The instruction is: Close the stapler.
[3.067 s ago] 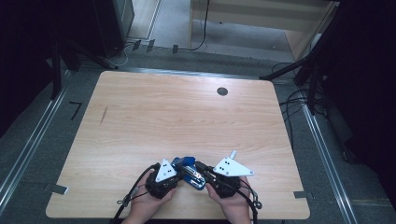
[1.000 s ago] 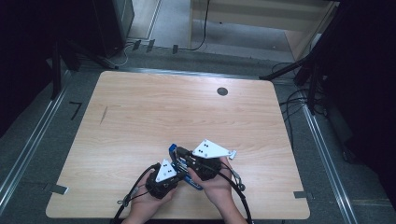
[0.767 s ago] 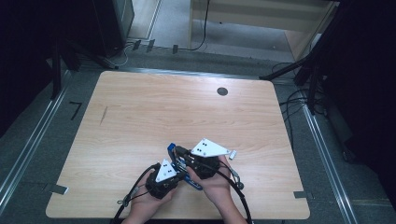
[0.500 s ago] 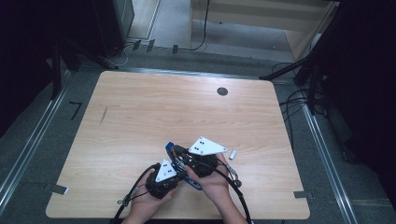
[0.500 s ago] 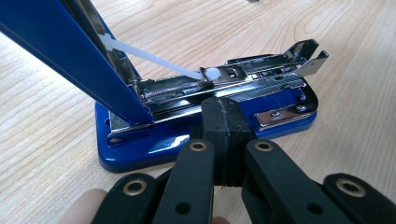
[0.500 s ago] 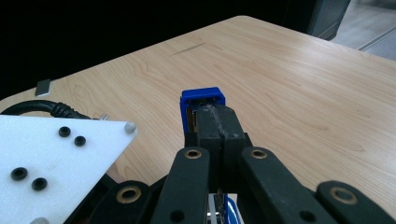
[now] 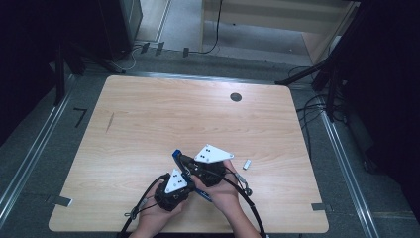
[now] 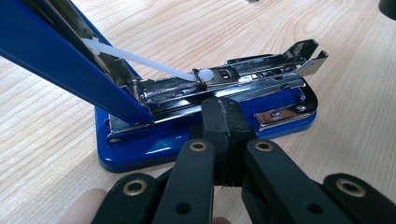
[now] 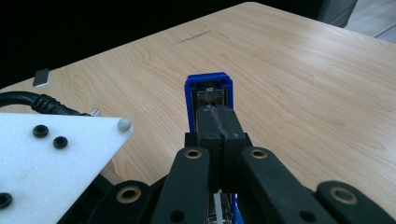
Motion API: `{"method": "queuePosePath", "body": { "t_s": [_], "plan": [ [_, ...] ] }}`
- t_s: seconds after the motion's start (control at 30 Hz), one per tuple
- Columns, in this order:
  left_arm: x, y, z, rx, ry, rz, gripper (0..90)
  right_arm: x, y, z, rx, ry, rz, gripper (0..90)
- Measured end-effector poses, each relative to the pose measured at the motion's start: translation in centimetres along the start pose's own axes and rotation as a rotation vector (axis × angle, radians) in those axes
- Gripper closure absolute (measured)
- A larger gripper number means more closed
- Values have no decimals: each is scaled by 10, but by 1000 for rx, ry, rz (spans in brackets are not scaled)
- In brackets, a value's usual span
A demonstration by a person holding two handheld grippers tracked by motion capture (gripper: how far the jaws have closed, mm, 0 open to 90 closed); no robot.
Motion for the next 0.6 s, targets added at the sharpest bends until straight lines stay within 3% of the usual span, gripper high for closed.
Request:
{"method": "queuePosePath", "body": {
  "t_s": [0.6],
  "plan": [
    [0, 0, 0, 1, 3, -2, 900, -1, 14, 0, -16, 11, -22, 900]
  ]
}}
Point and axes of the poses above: each handheld gripper's, and its own axes: y roughly forward along the jaws, x roughly out of its underside, z roughly to its right, the point moved 5 cm from there along y, roughly forward along the jaws, and after that the axes turned 9 degrees about -z, right-handed, at the moved point
